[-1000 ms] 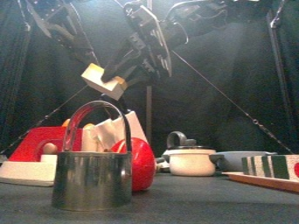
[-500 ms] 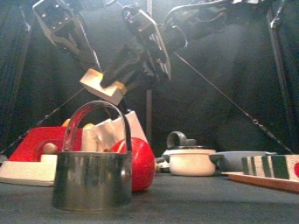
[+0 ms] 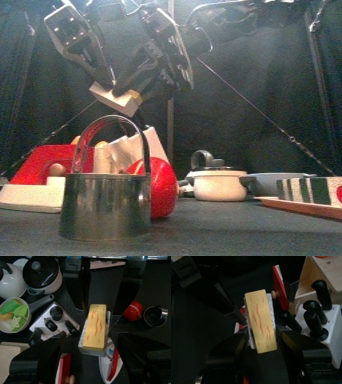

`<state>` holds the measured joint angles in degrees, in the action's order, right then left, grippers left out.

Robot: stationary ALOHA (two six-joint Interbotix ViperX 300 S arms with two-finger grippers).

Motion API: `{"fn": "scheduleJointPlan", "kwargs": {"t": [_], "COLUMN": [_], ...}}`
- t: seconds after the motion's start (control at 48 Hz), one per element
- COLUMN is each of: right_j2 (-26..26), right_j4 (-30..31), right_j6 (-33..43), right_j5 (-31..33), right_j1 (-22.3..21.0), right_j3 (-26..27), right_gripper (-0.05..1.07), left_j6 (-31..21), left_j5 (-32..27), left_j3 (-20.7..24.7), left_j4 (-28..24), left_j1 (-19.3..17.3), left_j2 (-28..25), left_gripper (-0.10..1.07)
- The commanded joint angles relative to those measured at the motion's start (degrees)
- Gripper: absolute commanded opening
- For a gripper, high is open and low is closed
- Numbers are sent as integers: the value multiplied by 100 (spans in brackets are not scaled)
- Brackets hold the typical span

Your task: Hand over egg sushi

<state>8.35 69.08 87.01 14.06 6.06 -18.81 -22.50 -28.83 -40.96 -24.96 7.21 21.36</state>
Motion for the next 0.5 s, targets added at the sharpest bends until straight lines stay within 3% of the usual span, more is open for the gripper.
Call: {"fn": "scheduleJointPlan", "kwargs": {"t": [0.0,0.479], "right_j2": [-123,-123], "right_j4": [18,18], "right_j6": [-18,-18], "right_j5": [-18,-18], "right_j1": [-9,-18], "right_j3": [149,158], "right_gripper": [67,67], "left_j6": [9,18], "left_j5": [53,44], "left_j3": [158,88], "left_j4": [-18,26], "left_j1": [-26,-26], "left_j2": [18,18], "left_gripper": [100,97]}}
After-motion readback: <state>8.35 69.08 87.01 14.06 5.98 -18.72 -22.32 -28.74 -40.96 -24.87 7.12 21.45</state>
